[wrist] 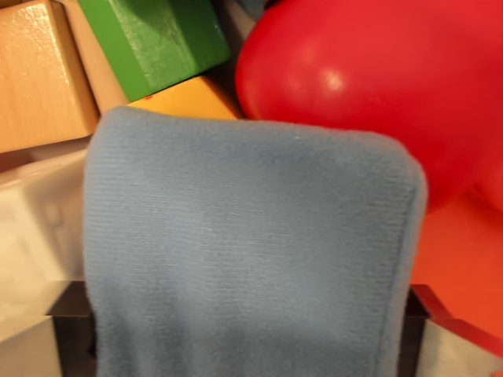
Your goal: Pick an object from the bin
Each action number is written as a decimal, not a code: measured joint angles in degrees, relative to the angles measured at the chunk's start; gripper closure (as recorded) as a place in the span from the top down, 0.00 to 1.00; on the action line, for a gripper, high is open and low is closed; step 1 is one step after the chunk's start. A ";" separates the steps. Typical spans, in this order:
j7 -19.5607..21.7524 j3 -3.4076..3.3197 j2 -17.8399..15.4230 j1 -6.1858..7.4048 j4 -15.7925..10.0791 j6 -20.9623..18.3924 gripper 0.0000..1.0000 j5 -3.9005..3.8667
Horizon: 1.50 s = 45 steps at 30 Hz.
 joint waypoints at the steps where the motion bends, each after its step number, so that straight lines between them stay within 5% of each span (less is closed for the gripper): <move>1: 0.00 0.00 0.00 0.00 0.01 0.00 0.00 0.00; 26: 0.01 -0.07 -0.34 0.04 0.04 -0.23 0.00 0.01; 45: 0.84 -0.97 -7.17 0.61 -0.47 -6.38 0.00 -1.40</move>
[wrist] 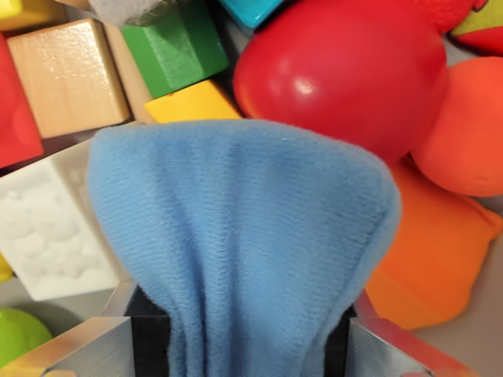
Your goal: Pick an object from the bin
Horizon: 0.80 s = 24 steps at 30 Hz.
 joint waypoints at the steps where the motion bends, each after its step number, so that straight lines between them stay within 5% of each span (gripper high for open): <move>1: 0.08 -0.03 -0.51 0.01 -0.02 -0.47 0.00 -0.12; 24: 1.86 -0.23 -11.80 -0.04 1.57 -13.27 0.00 -2.55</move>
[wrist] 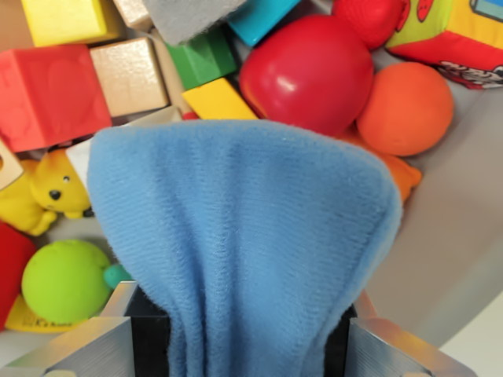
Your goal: Pick an object from the bin
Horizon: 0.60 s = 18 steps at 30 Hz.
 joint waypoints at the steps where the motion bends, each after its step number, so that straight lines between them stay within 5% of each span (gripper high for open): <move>1: 0.05 0.00 -0.47 0.00 0.19 -0.63 0.00 -0.06; 18: 0.68 0.00 -6.68 -0.02 4.48 -11.19 0.00 -0.89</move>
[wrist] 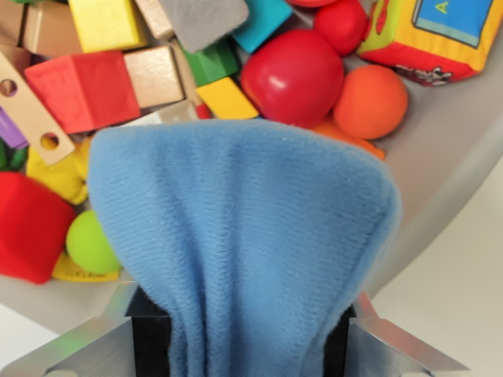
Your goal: Pick an object from the bin
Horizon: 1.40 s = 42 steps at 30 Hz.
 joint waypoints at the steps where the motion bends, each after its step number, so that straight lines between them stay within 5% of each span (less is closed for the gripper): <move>1: 0.02 0.00 -0.19 0.00 0.21 -0.39 0.00 -0.02; 21: 0.30 0.07 -3.58 0.00 5.62 -9.30 0.00 -0.29; 42: 0.34 0.10 -4.02 0.00 7.11 -11.40 0.00 -0.32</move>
